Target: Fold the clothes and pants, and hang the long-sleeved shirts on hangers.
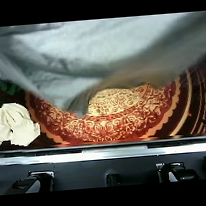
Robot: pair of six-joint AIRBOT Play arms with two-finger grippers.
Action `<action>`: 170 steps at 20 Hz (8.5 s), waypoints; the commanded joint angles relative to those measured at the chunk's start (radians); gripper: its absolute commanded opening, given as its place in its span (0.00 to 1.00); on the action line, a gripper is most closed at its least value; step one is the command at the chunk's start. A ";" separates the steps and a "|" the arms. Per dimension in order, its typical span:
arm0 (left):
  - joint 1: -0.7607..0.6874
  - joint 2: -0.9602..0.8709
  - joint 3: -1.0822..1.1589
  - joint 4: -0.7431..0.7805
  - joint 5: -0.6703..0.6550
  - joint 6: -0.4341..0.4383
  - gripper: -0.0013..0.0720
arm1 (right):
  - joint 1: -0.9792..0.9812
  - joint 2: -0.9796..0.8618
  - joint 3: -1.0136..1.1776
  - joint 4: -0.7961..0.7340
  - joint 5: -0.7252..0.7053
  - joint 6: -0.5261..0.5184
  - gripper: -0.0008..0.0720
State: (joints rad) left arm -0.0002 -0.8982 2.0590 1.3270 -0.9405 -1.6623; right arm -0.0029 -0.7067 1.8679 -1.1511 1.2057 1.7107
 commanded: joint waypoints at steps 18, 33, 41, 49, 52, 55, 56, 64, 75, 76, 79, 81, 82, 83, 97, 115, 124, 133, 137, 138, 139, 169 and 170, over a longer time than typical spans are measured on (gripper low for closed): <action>-0.010 -0.941 -0.083 -0.103 0.300 0.025 0.04 | -0.001 -1.006 0.002 -0.282 -0.232 -0.001 0.06; 0.050 -1.060 0.002 -0.142 -0.068 -0.006 0.97 | -0.045 -1.157 0.003 -0.061 -0.048 -0.103 0.69; 0.302 -0.780 -0.187 -0.182 -0.544 0.152 0.97 | -0.444 -0.848 -0.280 0.196 0.280 -0.391 0.72; 0.328 -0.589 -0.663 -0.195 -0.477 0.151 0.97 | -0.612 -0.743 -0.776 0.158 0.219 -0.459 0.83; 0.317 -0.591 -0.688 -0.194 -0.447 0.151 0.97 | -0.608 -0.743 -0.899 0.145 0.142 -0.497 0.83; 0.311 -0.591 -0.688 -0.194 -0.417 0.152 0.97 | -0.608 -0.745 -0.978 0.148 0.082 -0.530 0.83; 0.310 -0.591 -0.688 -0.195 -0.409 0.152 0.97 | -0.608 -0.745 -0.995 0.165 0.064 -0.548 0.83; 0.311 -0.591 -0.688 -0.194 -0.393 0.153 0.97 | -0.608 -0.846 -1.025 0.315 0.066 -0.617 0.82; 0.327 -0.584 -0.729 -0.195 -0.431 0.154 0.97 | -0.608 -0.856 -1.025 0.355 0.104 -0.655 0.06; 0.346 -0.574 -0.770 -0.205 -0.411 0.175 0.97 | -0.608 -0.856 -1.025 0.361 0.104 -0.654 0.06; 0.440 -0.505 -1.001 -0.396 -0.300 0.304 0.97 | -0.608 -0.854 -1.025 0.364 0.114 -0.648 0.06; 0.489 -0.467 -1.157 -0.519 -0.261 0.413 0.97 | -0.608 -0.854 -1.025 0.365 0.121 -0.646 0.06; 0.498 -0.466 -1.219 -0.567 -0.264 0.460 0.97 | -0.608 -0.854 -1.025 0.365 0.120 -0.639 0.06; 0.494 -0.467 -1.267 -0.584 -0.262 0.480 0.97 | -0.608 -0.854 -1.025 0.365 0.121 -0.630 0.06; 0.466 -0.468 -1.439 -0.586 -0.256 0.537 0.97 | -0.608 -0.854 -1.025 0.367 0.156 -0.595 0.06; 0.306 -0.489 -1.340 -0.654 -0.158 0.535 0.04 | -0.523 -0.703 -1.005 0.370 0.136 -0.633 0.06; 0.230 -0.489 -0.400 -0.546 -0.078 0.332 0.04 | -0.100 -0.640 -0.160 -0.015 -0.190 -0.290 0.06; 0.232 -0.141 -0.021 -0.360 -0.109 0.246 0.04 | -0.099 -0.265 0.264 -0.063 -0.053 -0.228 0.06; 0.232 0.117 -0.141 -0.167 -0.109 0.121 0.04 | -0.099 -0.090 0.263 -0.264 -0.044 -0.069 0.06; 0.232 0.146 -0.142 -0.115 -0.109 0.079 0.04 | -0.099 -0.076 0.263 -0.294 -0.037 -0.044 0.06; 0.232 0.166 -0.142 -0.085 -0.108 0.053 0.04 | -0.099 -0.076 0.263 -0.306 -0.020 -0.028 0.06; 0.068 -1.180 -0.013 -0.374 0.116 0.276 0.04 | -0.100 -1.176 0.019 -0.356 -0.034 -0.057 0.06; 0.076 -1.180 -0.013 -0.374 0.058 0.276 0.04 | -0.100 -1.176 0.019 -0.355 -0.001 -0.058 0.06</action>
State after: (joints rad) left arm 0.0582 -2.0693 2.0403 0.9535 -0.7723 -1.3960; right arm -0.1028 -1.8763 1.8870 -1.5059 1.1172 1.6512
